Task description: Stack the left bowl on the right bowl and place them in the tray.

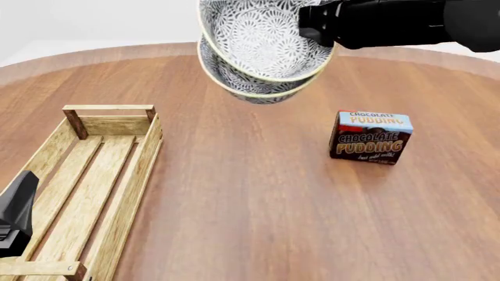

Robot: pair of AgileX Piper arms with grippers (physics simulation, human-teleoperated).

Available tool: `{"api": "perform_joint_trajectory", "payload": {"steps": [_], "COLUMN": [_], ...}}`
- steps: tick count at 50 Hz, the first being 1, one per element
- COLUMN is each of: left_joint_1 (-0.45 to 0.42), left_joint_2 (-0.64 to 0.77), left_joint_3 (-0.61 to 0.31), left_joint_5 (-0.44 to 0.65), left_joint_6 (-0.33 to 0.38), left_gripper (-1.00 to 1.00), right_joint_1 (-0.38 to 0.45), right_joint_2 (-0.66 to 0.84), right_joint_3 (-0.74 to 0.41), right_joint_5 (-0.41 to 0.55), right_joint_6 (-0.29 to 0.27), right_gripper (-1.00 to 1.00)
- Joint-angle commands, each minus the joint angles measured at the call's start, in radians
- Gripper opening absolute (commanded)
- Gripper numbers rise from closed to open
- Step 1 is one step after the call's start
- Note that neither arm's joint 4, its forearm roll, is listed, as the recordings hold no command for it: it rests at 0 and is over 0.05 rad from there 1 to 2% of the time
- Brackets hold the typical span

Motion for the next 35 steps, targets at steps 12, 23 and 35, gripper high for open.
{"api": "perform_joint_trajectory", "payload": {"steps": [12, 23, 35], "left_joint_1": [0.000, 0.000, 0.000], "left_joint_2": [0.000, 0.000, 0.000], "left_joint_3": [0.000, 0.000, 0.000], "left_joint_5": [0.000, 0.000, 0.000], "left_joint_6": [0.000, 0.000, 0.000], "left_gripper": [1.00, 1.00, 1.00], "right_joint_1": [0.162, 0.211, 0.259], "right_joint_2": [0.315, 0.432, 0.523], "right_joint_3": [-0.332, -0.460, -0.562], "right_joint_5": [0.005, 0.013, 0.006], "right_joint_6": [0.011, 0.026, 0.048], "right_gripper": [-1.00, -1.00, -1.00]}}
